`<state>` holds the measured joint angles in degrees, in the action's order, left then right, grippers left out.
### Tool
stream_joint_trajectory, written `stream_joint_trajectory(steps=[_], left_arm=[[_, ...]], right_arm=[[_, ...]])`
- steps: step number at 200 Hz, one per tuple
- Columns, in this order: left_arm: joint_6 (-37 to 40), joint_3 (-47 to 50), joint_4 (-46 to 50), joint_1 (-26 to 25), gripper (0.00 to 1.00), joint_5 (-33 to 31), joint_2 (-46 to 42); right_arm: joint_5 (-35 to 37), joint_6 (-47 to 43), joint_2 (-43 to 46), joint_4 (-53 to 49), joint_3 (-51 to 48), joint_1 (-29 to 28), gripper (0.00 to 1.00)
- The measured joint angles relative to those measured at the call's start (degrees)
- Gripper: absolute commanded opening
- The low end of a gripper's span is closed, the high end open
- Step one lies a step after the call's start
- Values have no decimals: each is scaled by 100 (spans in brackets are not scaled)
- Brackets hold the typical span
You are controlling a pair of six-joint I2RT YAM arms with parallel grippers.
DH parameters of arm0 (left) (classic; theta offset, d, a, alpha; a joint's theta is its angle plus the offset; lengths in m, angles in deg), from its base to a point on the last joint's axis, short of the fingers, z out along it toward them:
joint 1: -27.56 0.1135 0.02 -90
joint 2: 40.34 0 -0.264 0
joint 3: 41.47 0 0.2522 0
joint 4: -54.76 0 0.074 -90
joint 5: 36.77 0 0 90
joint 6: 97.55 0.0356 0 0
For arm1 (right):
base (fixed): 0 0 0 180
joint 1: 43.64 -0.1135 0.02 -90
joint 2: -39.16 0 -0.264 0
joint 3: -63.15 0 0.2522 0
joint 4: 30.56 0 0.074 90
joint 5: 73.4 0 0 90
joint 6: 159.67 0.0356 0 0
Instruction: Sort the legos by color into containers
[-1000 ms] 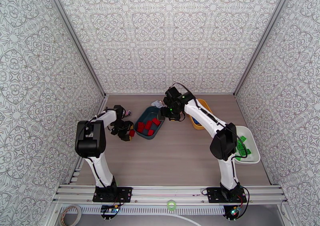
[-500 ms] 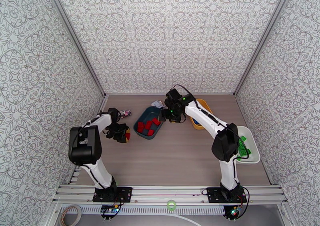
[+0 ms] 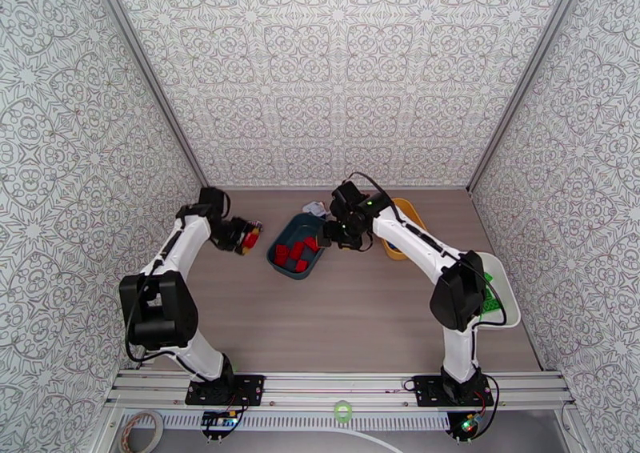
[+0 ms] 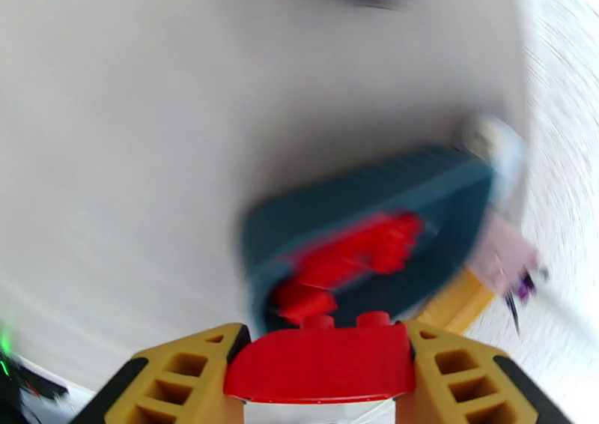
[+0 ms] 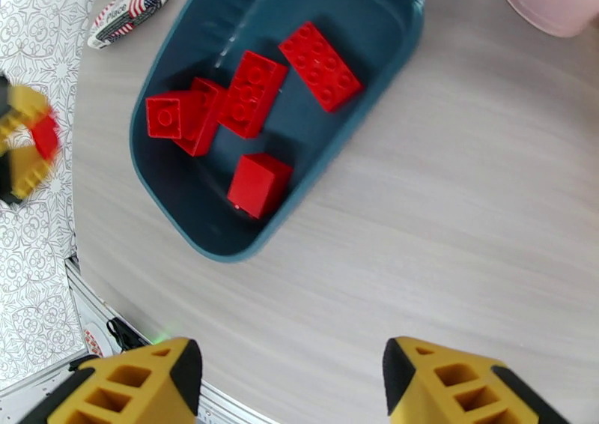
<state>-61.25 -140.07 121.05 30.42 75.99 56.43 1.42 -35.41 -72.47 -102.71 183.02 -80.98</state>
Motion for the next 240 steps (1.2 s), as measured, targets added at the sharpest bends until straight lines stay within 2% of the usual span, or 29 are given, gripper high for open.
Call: stream_joint_trajectory(steps=[33, 57, 75, 84, 88, 91, 133, 162, 204, 240], left_arm=[[721, -927, 240, -660, 38, 9, 361], [1139, -1604, 546, -1099, 53, -127, 944], [1416, -1989, 780, -1390, 68, -310, 1397], [1499, -2127, 905, -1510, 83, -407, 1582], [1545, -2181, 957, -1556, 96, -450, 1648], [1554, -2216, 997, -1589, 99, -498, 1696], [1840, -2511, 1346, -1729, 99, -975, 1735], [2114, -2481, 1379, -1722, 99, -1261, 1261], [2601, -1917, 1047, -1722, 99, -1672, -507], [3067, -850, 120, -1615, 99, -2216, -2227]], right_arm=[[157, 142, 470, 96, -511, 0, 68], [286, 273, 901, 149, -935, 0, 68], [367, 376, 1182, 184, -1226, 0, 69], [417, 417, 1305, 205, -1355, 0, 69], [428, 439, 1360, 210, -1414, 0, 69], [450, 459, 1408, 214, -1471, 0, 69], [697, 645, 1978, 223, -2024, 0, 72], [925, 710, 2356, 190, -2280, 13, 74], [1322, 710, 2883, -79, -2361, 358, 76], [2037, 660, 3381, -446, -2345, 754, 79]])
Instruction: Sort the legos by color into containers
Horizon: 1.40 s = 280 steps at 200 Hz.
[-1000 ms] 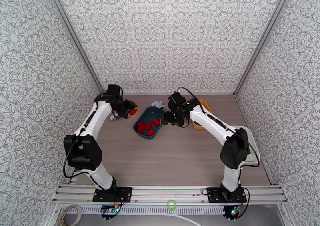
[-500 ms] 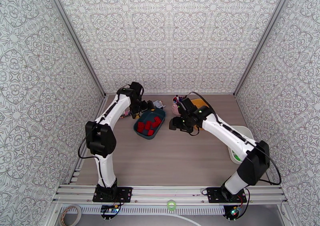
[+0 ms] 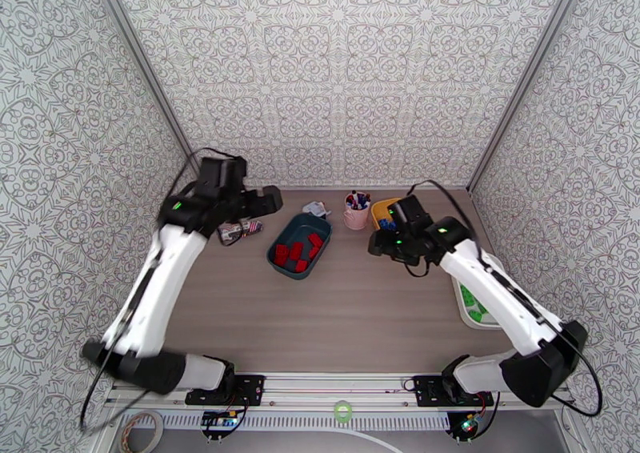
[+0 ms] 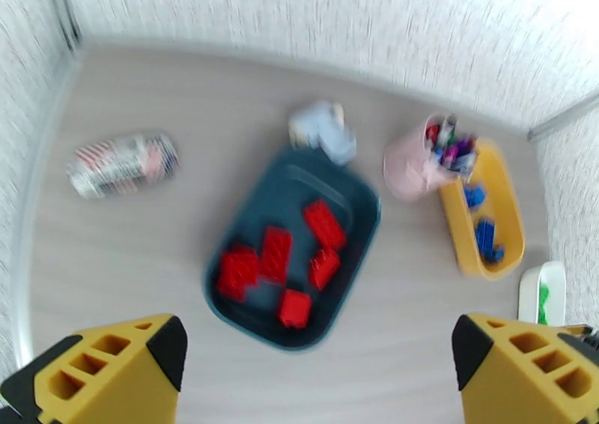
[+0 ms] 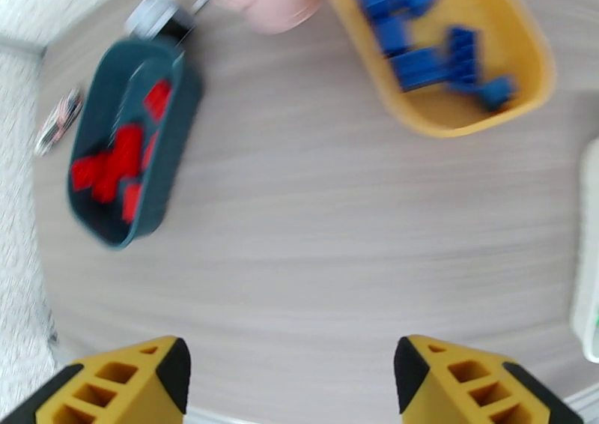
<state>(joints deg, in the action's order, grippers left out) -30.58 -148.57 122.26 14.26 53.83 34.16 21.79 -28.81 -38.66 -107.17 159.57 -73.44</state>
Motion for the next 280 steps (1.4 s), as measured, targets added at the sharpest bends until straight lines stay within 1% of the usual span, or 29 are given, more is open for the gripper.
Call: stream_joint_trajectory(steps=[9, 19, 33, 35, 39, 41, 59, 67, 77, 94, 111, 134, 157, 186, 216, 234, 248, 258, 280], left_arm=[[131, 402, -293, 37, 99, -208, -404], [367, 1008, -828, 57, 99, -431, -887], [737, 2142, -1746, 72, 99, -671, -1631], [778, 2288, -1856, 72, 99, -693, -1720], [885, 2662, -2149, 72, 99, -748, -1969], [949, 2885, -2323, 72, 99, -785, -2100], [1279, 4221, -3359, 116, 99, -1049, -3014], [1309, 4553, -3628, 173, 99, -1233, -3252], [1307, 4715, -3814, 313, 99, -1443, -3353], [1296, 4798, -4098, 634, 99, -1663, -3228], [1296, 5071, -4376, 942, 99, -1773, -2986], [1287, 5711, -4704, 1379, 99, -1853, -2549], [1272, 6341, -5119, 1816, 99, -1897, -2052], [1279, 6883, -6196, 2199, 99, -1906, -1182], [1432, 7191, -7611, 2343, 99, -1692, -238], [1576, 7180, -8052, 2347, 99, -1554, 170], [1672, 7165, -8277, 2308, 99, -1521, 256], [1757, 7165, -8448, 2251, 99, -1526, 249], [1958, 7187, -8795, 2011, 99, -1510, 203]], right_arm=[[236, -20, 157, -42, 0, 63, 80], [501, -42, 361, -48, 0, 136, 82], [933, -83, 684, 46, -35, 201, 81], [979, -87, 728, 83, -52, 203, 84], [1165, -90, 861, 203, -136, 212, 96], [1233, -94, 914, 258, -175, 212, 98], [1893, -240, 1609, 881, -837, 229, 99], [2100, -424, 1923, 1239, -1198, 245, 99], [2339, -656, 2264, 1727, -1626, 278, 99], [2680, -1058, 2634, 2599, -2291, 428, 99], [2935, -1423, 2664, 3340, -2806, 669, 99], [3171, -2017, 2291, 4223, -3399, 1025, 99], [3235, -2496, 1821, 5018, -3952, 1322, 99], [3174, -3014, 1141, 6253, -4719, 1663, 99], [3001, -3464, 306, 7676, -5250, 1812, 99], [2811, -3696, -221, 8572, -5392, 1880, 99], [2649, -3818, -610, 9158, -5403, 1943, 99], [2529, -3880, -802, 9401, -5399, 1991, 99], [2275, -3923, -885, 9722, -5429, 2109, 99]])
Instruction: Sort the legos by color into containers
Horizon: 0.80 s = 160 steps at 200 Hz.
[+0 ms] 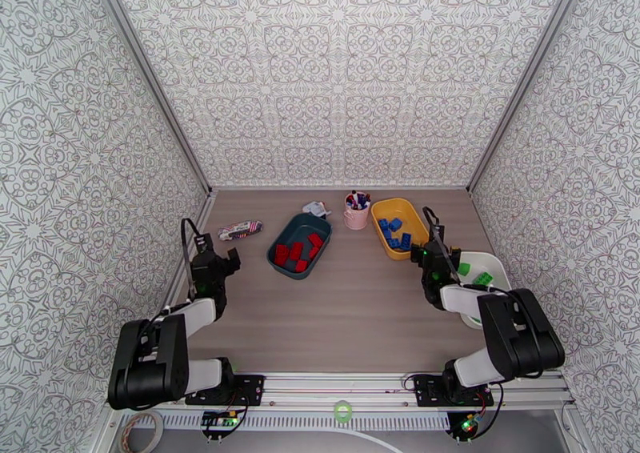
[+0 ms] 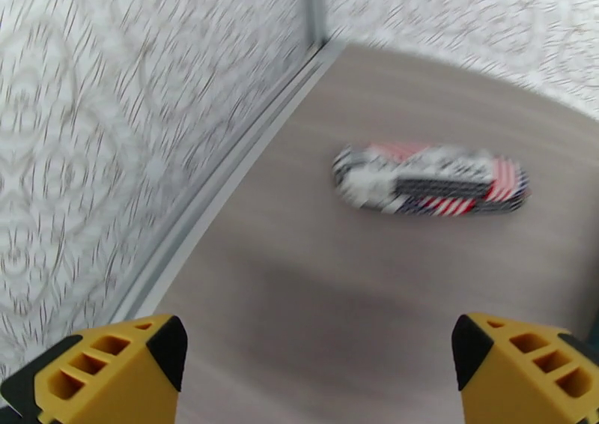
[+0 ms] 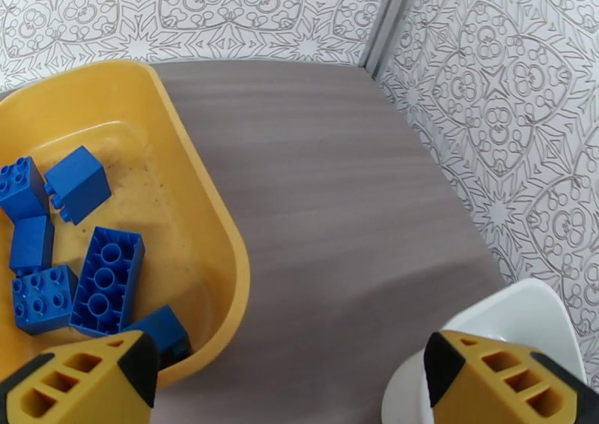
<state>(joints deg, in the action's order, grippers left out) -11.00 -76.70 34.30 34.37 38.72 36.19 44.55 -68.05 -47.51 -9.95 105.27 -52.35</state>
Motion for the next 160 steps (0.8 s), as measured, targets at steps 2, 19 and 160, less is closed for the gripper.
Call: stream_joint_trajectory(steps=[2, 19, 160], left_arm=[[9, 2, -28, -31, 99, 13, -7], [22, 111, -446, -199, 99, 133, -13], [195, 127, -1856, -424, 99, 229, 1226]], right_arm=[[-22, 2, 4, 46, -9, 9, 99], [-208, -26, 81, 485, -197, 44, 99], [-1700, -52, -55, 1589, -741, 658, 99]])
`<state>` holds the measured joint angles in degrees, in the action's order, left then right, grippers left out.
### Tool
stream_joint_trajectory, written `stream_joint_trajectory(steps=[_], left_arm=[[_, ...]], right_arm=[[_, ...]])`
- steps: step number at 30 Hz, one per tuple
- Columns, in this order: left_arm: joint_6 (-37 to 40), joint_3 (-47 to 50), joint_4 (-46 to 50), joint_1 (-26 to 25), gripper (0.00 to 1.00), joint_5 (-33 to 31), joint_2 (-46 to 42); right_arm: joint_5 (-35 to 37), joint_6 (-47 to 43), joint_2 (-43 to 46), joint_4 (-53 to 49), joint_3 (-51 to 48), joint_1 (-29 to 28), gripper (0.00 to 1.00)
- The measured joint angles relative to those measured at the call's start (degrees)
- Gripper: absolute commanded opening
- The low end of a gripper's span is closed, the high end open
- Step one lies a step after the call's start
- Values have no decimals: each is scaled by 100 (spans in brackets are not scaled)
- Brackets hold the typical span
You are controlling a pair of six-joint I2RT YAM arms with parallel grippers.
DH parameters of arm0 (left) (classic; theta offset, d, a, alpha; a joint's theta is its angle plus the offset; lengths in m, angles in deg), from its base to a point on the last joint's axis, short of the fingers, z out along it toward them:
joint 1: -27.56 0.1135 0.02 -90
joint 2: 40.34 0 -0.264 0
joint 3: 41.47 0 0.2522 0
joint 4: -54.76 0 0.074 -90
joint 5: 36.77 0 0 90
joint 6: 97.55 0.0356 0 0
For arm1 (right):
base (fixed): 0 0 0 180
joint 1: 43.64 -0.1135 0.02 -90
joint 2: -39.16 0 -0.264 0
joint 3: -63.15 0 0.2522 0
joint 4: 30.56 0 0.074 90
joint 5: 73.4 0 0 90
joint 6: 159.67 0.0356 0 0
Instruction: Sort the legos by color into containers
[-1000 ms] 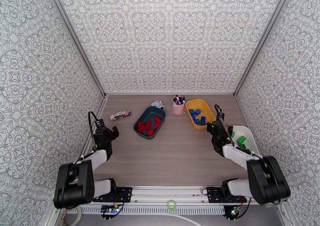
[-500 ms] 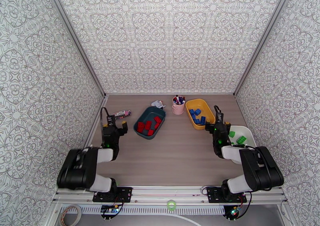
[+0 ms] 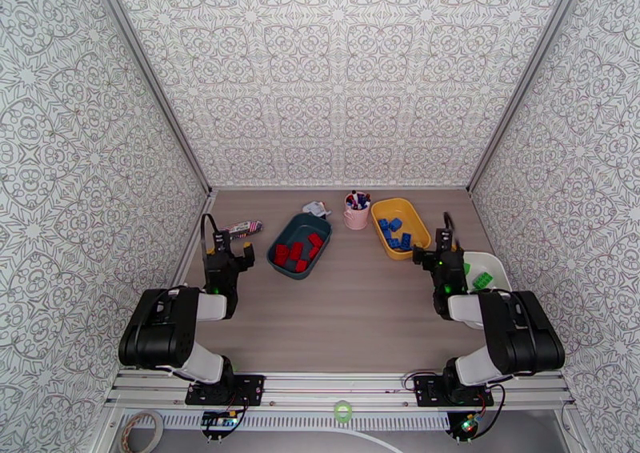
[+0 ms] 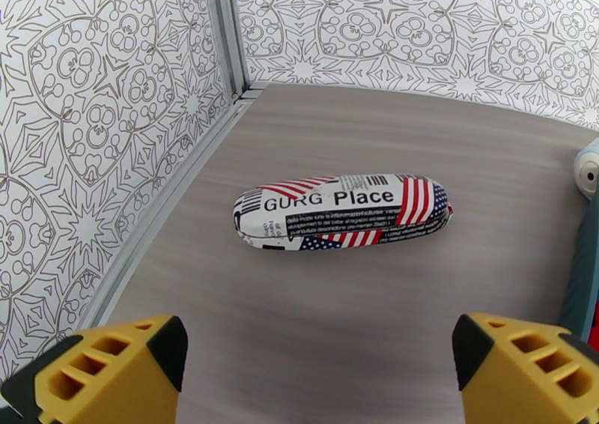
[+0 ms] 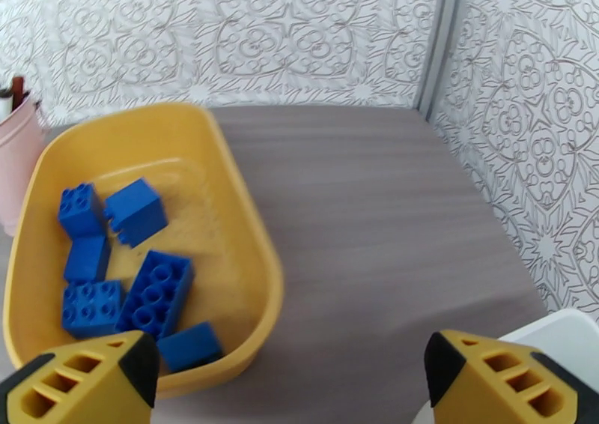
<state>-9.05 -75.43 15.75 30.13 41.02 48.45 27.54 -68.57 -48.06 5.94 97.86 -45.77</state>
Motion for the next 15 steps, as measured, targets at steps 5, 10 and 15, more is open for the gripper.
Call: stream_joint_trajectory(steps=[5, 10, 15], left_arm=[[2, 0, 0, 0, 99, 0, 0], [4, 0, 0, -37, 99, -4, 0], [4, 0, 2, -48, 99, -7, 0]], right_arm=[[-149, 17, 0, 4, 0, 0, 99], [-337, 15, -2, -55, 42, 0, 99], [-446, 15, -4, -122, 138, 0, 99]])
